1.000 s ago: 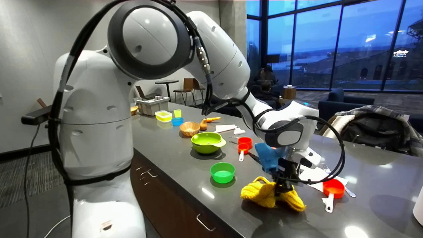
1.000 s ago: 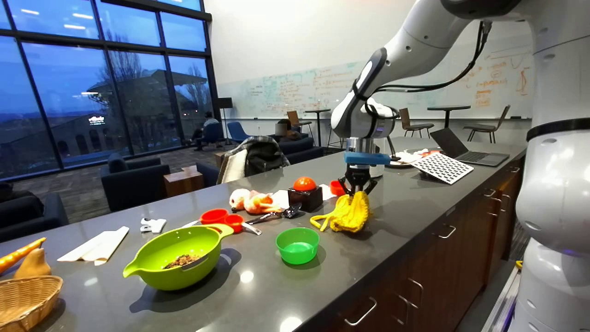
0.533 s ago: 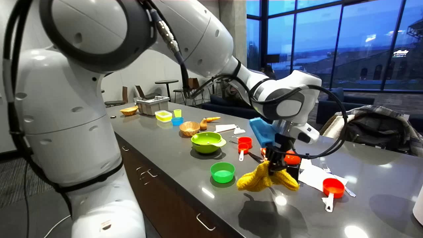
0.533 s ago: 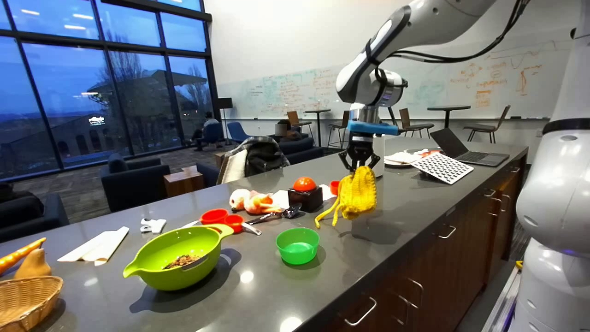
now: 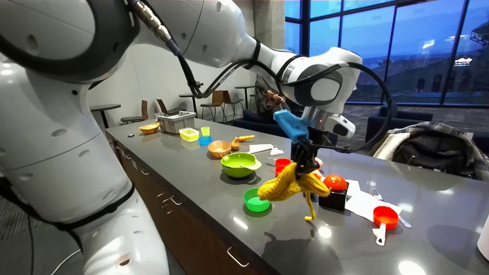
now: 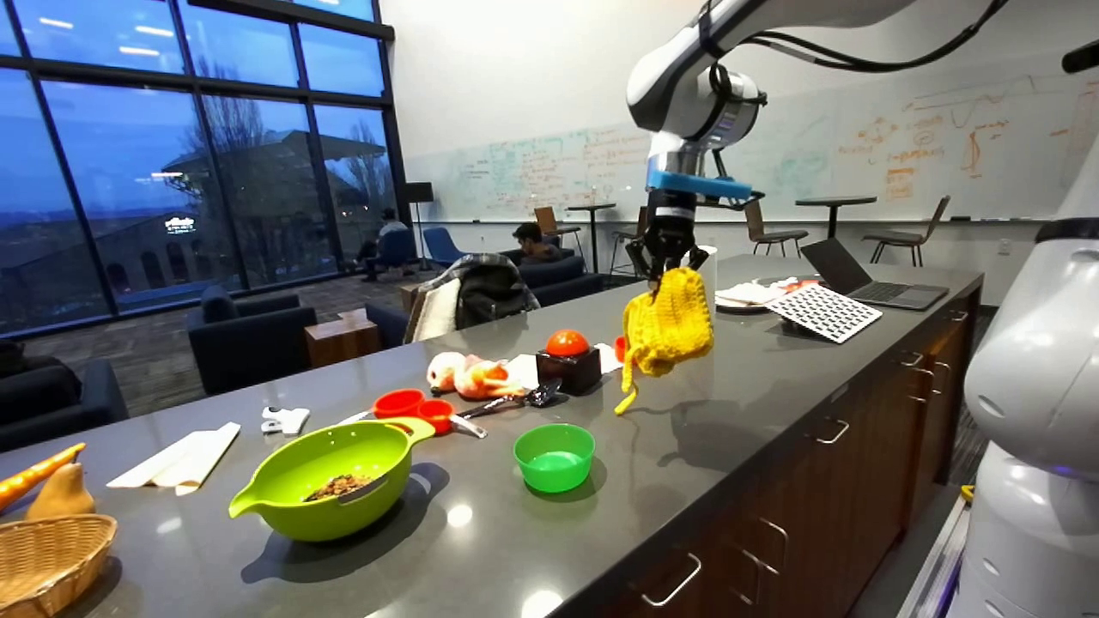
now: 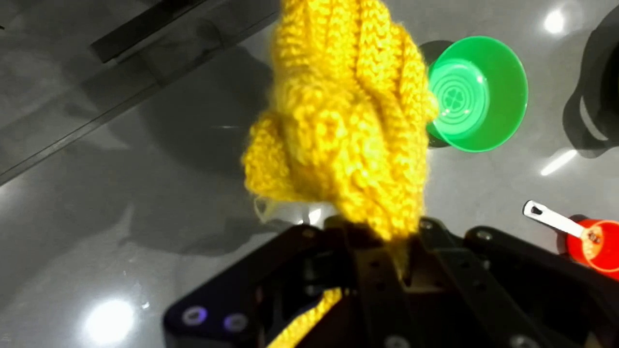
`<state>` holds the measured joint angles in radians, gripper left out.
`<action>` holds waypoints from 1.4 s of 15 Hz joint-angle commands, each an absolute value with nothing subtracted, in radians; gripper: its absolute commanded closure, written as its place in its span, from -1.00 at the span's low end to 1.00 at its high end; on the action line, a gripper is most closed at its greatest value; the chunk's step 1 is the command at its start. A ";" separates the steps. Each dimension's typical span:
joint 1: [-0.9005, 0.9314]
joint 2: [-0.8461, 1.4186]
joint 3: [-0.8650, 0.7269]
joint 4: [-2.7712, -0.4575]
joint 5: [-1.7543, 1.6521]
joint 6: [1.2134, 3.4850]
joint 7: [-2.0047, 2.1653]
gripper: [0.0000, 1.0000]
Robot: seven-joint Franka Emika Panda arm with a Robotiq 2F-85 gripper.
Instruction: Put the yellow object into the green bowl
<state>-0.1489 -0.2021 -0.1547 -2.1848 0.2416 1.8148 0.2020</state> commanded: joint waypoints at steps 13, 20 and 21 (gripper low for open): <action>-0.025 -0.179 -0.012 -2.159 0.246 1.676 0.238 0.94; 0.033 -0.057 0.071 -2.110 0.228 1.730 0.323 0.94; 0.042 -0.032 0.079 -2.096 0.229 1.734 0.334 0.94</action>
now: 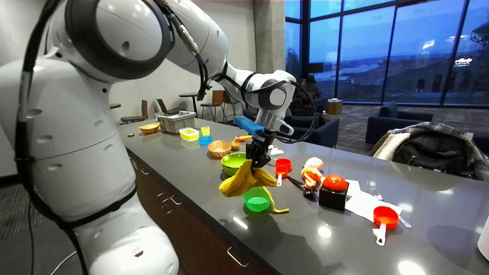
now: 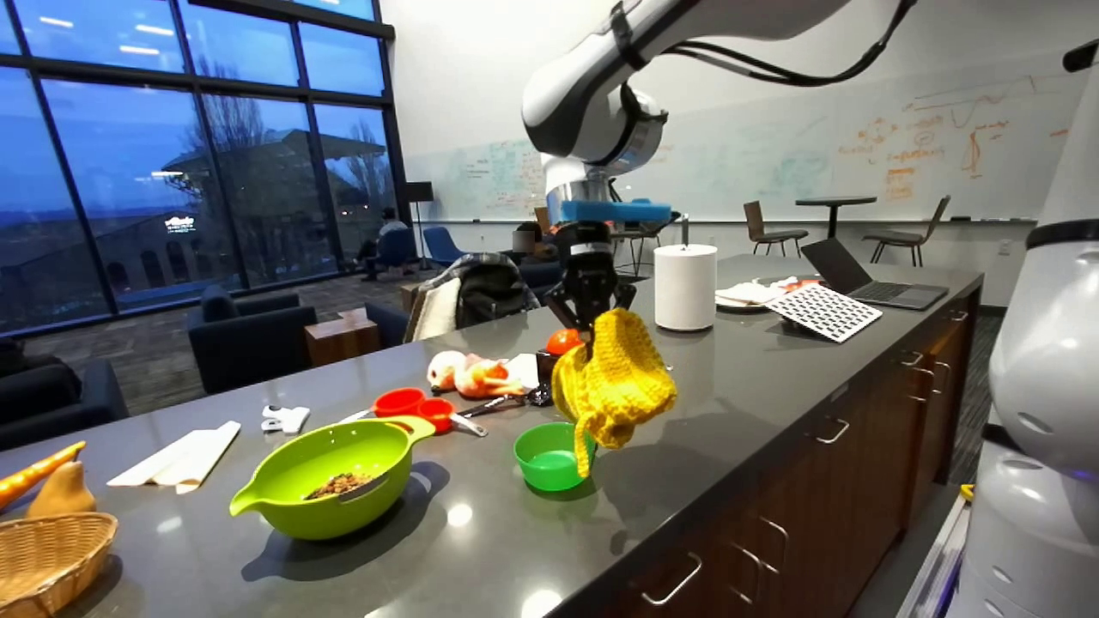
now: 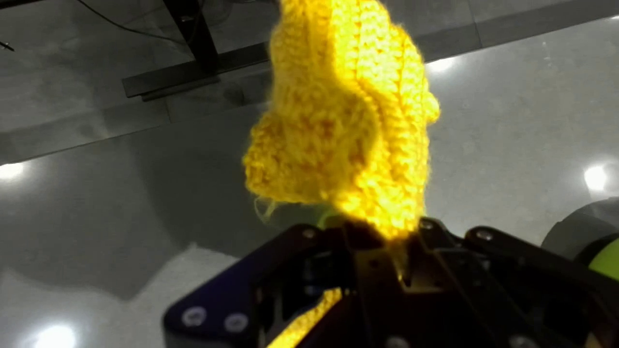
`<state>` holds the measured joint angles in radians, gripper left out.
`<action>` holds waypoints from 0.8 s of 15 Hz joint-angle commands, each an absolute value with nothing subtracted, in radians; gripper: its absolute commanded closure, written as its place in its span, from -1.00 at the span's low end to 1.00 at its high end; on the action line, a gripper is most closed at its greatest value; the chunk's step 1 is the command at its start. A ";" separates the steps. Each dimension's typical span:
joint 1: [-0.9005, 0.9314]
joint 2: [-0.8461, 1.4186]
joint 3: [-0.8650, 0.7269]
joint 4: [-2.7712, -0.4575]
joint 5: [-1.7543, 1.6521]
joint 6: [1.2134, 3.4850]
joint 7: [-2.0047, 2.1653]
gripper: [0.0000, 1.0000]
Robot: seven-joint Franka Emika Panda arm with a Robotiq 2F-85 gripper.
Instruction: Put the yellow object into the green bowl
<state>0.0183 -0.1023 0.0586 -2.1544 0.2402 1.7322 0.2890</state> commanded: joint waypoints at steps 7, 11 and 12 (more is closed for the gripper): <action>0.078 0.131 0.085 -1.996 0.232 1.742 0.351 0.94; 0.075 0.203 0.073 -1.949 0.240 1.743 0.356 0.94; 0.074 0.217 0.068 -1.941 0.241 1.745 0.360 0.94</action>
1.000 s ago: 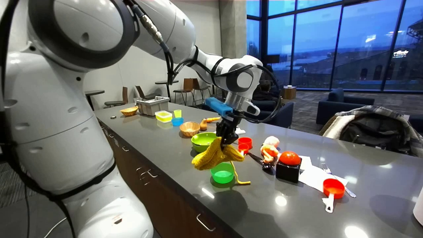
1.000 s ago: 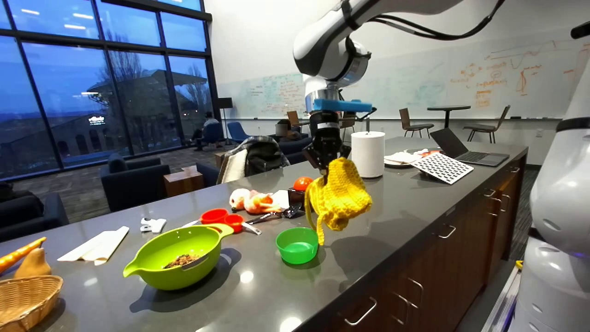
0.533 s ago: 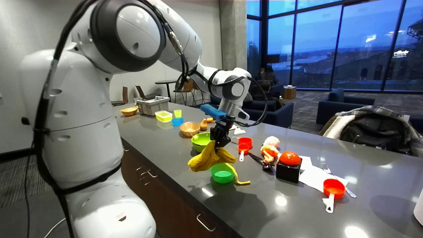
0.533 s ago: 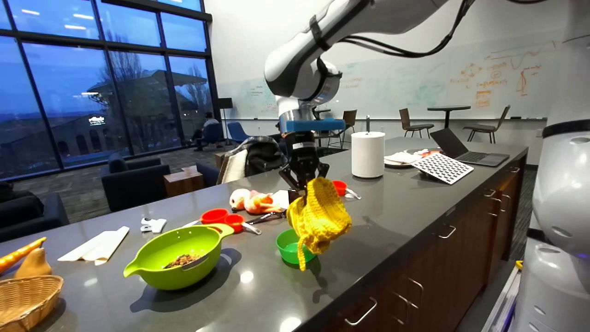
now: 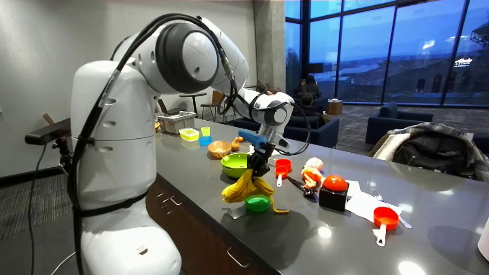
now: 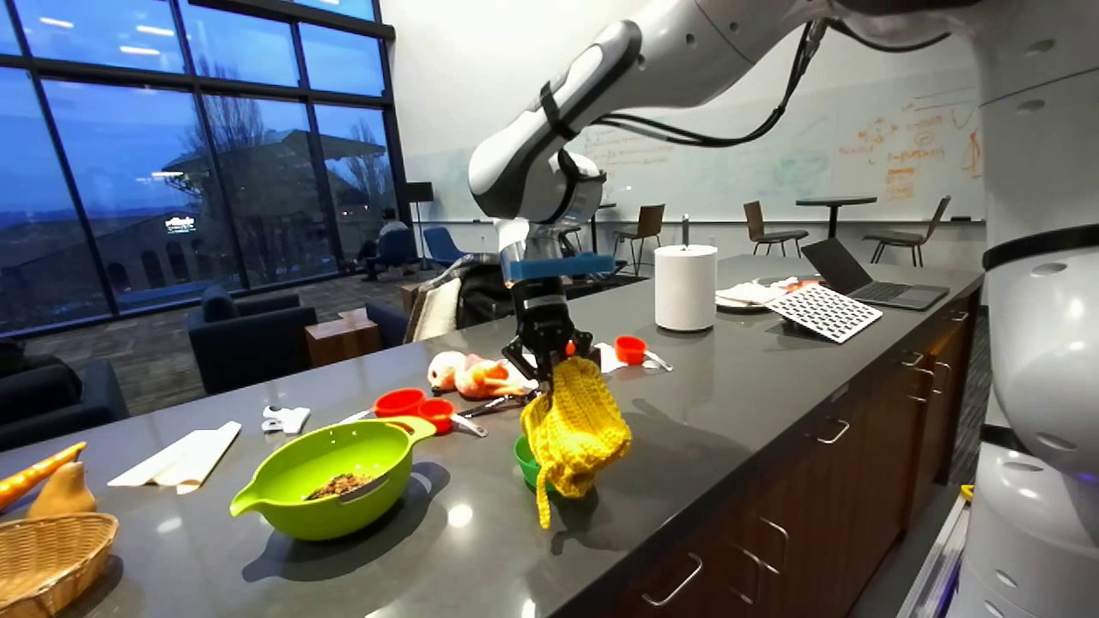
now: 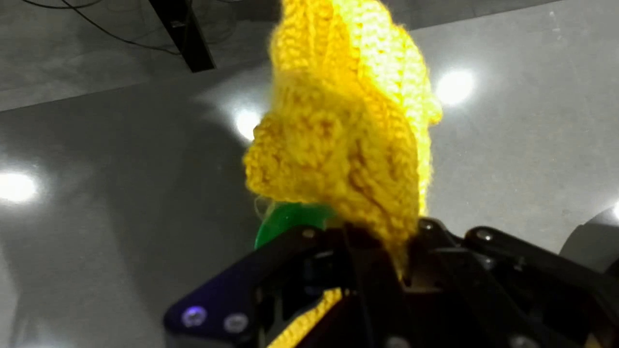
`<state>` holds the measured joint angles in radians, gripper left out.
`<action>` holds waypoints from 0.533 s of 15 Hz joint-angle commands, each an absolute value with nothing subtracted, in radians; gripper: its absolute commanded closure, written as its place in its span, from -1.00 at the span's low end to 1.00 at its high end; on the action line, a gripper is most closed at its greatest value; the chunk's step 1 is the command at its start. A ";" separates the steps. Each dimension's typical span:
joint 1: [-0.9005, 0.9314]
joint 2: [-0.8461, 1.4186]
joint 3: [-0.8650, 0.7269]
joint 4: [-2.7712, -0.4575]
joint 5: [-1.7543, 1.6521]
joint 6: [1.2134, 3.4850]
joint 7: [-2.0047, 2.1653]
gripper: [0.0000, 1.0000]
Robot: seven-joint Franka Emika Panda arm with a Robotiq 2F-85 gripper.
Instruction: Put the yellow object into the green bowl
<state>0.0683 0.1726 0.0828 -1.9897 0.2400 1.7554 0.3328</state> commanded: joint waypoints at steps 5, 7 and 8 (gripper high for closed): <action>0.070 0.275 0.041 -1.910 0.242 1.755 0.403 0.94; 0.071 0.292 0.029 -1.905 0.237 1.770 0.424 0.94; 0.071 0.301 0.023 -1.903 0.234 1.779 0.432 0.94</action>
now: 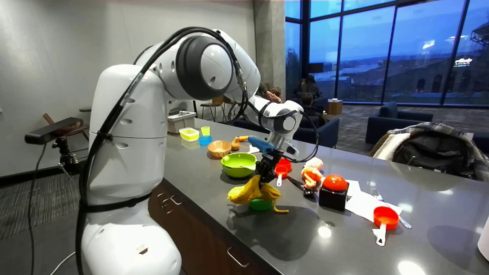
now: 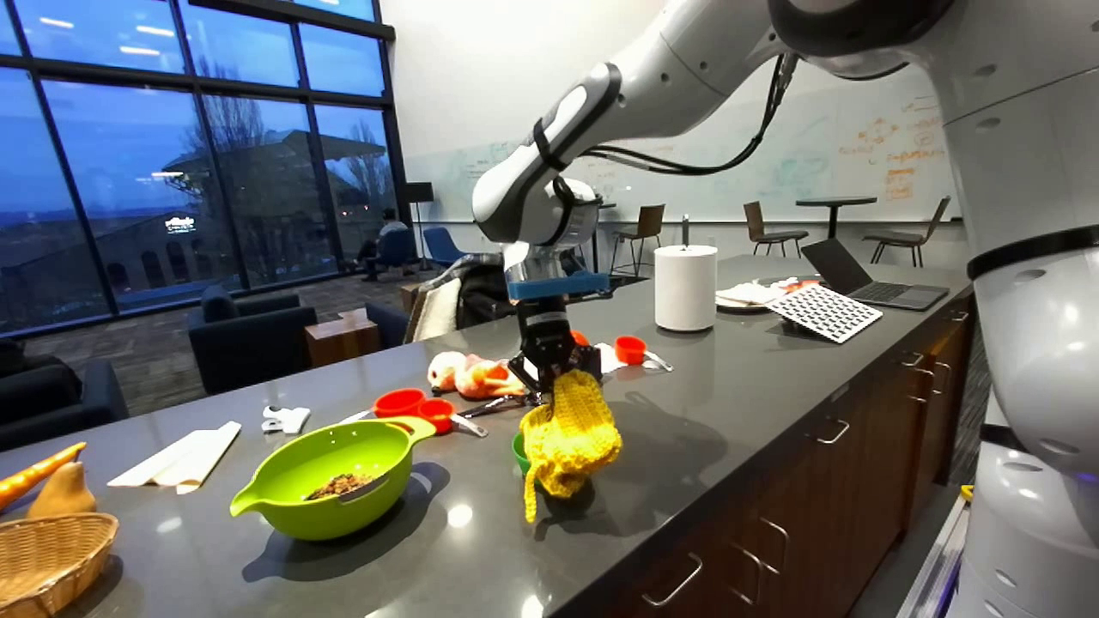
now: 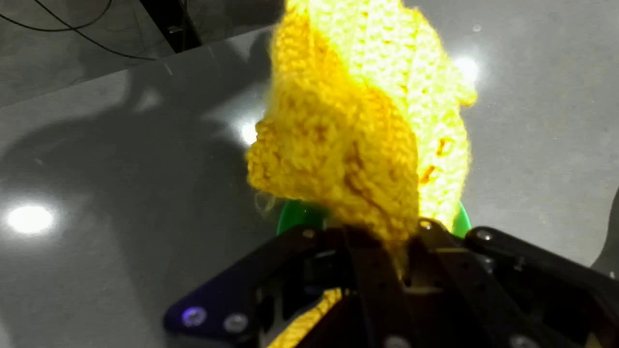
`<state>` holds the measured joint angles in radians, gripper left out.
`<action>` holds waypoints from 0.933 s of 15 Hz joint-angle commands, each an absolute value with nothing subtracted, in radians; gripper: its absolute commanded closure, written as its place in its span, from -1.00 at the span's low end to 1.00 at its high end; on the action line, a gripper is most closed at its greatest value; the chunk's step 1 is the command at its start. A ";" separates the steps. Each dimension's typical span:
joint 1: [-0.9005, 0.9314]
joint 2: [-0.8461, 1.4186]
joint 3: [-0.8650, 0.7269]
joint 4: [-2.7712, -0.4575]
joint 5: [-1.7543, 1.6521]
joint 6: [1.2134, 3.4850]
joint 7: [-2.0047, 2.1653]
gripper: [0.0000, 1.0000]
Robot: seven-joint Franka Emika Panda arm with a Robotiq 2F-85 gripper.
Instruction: Put the yellow object into the green bowl
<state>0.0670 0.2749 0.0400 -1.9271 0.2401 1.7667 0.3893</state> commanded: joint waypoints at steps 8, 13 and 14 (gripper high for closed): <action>0.080 0.363 -0.049 -1.890 0.154 1.839 0.622 0.94; 0.099 0.402 -0.084 -1.845 -0.015 1.829 0.820 0.94; 0.103 0.408 -0.087 -1.834 -0.044 1.827 0.856 0.94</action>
<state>0.0736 0.3819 -0.0636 -1.8770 0.0317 1.8418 0.7534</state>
